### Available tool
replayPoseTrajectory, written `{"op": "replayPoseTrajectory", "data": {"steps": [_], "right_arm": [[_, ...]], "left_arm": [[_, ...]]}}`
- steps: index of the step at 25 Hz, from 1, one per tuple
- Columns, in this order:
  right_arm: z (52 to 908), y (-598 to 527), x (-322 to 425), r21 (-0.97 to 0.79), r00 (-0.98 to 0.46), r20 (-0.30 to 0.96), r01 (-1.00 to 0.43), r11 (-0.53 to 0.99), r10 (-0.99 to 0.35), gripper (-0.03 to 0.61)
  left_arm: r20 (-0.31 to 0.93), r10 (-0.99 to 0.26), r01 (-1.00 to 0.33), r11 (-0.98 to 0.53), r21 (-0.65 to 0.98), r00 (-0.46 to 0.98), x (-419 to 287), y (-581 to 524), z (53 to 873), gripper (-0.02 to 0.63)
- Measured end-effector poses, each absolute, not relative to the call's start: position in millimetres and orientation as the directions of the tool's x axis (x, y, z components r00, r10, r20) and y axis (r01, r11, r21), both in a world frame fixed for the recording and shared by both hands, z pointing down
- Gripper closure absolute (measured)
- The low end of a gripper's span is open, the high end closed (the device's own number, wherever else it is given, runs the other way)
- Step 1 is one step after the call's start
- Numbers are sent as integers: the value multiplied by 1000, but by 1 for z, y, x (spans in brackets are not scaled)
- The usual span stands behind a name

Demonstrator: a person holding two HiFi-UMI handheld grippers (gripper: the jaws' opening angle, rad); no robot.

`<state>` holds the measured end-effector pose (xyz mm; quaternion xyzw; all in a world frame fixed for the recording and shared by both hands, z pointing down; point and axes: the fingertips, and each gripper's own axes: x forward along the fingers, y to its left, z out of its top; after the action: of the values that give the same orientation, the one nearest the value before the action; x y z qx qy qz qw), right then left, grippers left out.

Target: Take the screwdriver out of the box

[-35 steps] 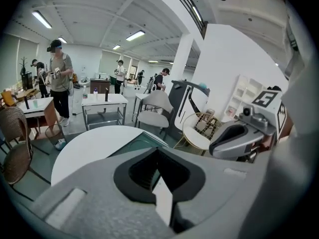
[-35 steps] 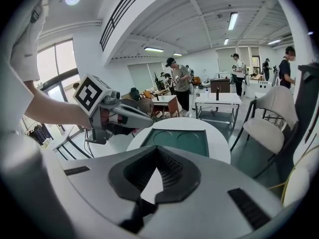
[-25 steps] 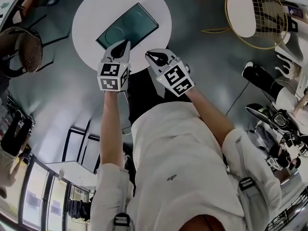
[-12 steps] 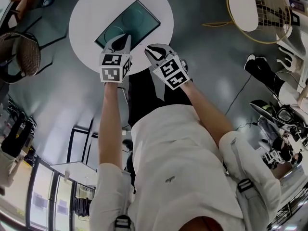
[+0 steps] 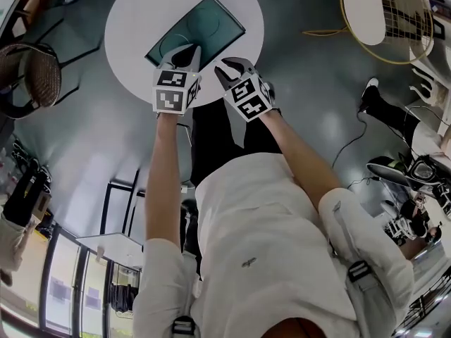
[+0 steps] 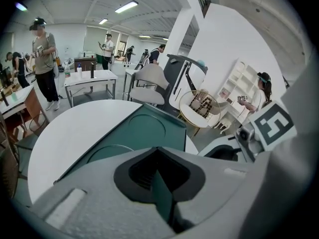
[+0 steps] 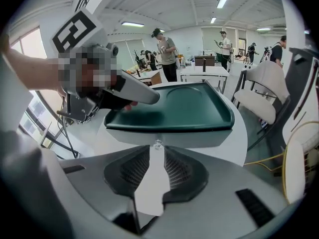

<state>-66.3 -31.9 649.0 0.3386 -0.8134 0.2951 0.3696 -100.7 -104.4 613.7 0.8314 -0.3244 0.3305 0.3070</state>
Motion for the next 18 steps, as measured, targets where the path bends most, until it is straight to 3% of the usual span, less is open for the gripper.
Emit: {"op": "replayPoseTrajectory", "data": {"steps": [12, 18], "right_arm": [[665, -40, -77, -216, -474, 823, -770, 600, -312, 476], [667, -41, -78, -222, -475, 824, -772, 595, -310, 476]], "left_arm": [[779, -281, -711, -646, 278, 561, -94, -98, 624, 604], [778, -229, -709, -610, 354, 585, -93, -98, 625, 604]]}}
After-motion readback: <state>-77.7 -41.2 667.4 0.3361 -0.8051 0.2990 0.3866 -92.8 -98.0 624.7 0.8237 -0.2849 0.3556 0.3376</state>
